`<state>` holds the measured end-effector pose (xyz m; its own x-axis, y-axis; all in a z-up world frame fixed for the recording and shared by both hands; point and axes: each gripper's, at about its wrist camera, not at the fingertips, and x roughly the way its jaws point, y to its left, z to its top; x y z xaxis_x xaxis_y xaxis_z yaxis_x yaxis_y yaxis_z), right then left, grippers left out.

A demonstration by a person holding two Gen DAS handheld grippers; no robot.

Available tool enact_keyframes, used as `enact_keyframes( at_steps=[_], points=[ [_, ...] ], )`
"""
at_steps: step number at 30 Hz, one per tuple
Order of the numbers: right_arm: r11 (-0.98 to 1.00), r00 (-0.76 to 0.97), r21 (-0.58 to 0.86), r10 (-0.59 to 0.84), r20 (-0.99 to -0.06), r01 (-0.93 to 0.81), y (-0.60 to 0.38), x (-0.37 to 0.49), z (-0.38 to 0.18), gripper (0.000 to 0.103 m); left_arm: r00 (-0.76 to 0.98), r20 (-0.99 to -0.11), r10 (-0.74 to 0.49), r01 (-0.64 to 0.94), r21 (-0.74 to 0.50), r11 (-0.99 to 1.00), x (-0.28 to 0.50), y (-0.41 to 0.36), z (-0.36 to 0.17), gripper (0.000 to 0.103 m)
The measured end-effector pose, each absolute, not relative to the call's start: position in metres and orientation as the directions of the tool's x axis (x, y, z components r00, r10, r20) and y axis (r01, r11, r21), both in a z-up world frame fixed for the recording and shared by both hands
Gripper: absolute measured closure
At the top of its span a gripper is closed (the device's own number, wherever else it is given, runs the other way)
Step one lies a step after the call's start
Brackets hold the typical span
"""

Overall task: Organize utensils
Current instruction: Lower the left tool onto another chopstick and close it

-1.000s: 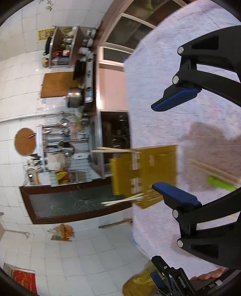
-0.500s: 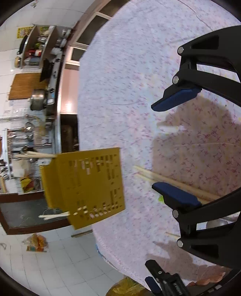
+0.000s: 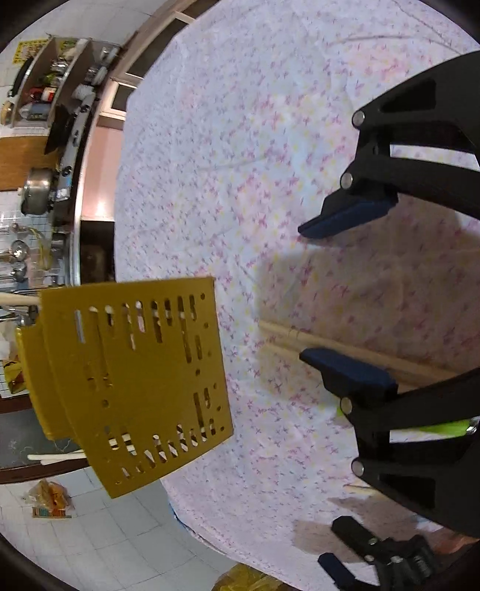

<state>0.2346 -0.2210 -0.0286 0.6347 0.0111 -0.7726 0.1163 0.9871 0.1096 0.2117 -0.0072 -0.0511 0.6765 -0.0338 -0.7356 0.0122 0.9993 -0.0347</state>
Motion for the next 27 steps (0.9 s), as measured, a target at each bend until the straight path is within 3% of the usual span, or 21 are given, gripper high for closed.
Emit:
enact_keyframes(
  at_steps=[3,5,7,8,21,27],
  points=[
    [0.991,0.626,0.072,-0.017,-0.779,0.117,-0.212,0.240,-0.029,0.056,0.678,-0.735,-0.029,0.013,-0.027,1.000,0.211,-0.008,-0.051,0.005],
    [0.990,0.627,0.075,-0.014,-0.779,0.116,-0.209,0.239,-0.028,0.068,0.674,-0.738,-0.027,0.015,-0.022,1.000,0.210,-0.010,-0.052,0.005],
    [0.991,0.627,0.091,0.008,-0.779,0.100,-0.207,0.235,-0.027,0.089,0.667,-0.745,-0.025,0.023,-0.014,1.000,0.209,-0.014,-0.052,0.005],
    [0.991,0.625,0.099,0.022,-0.780,0.088,-0.206,0.233,-0.026,0.092,0.665,-0.747,-0.024,0.027,-0.009,1.000,0.208,-0.016,-0.052,0.005],
    [0.989,0.614,0.127,0.050,-0.788,0.082,-0.232,0.181,-0.026,0.097,0.644,-0.762,-0.062,0.091,-0.003,0.996,0.190,-0.048,-0.046,0.006],
    [0.986,0.619,0.141,0.056,-0.783,0.089,-0.243,0.183,-0.027,0.097,0.607,-0.789,-0.088,0.131,-0.009,0.991,0.187,-0.058,-0.053,0.021]
  ],
)
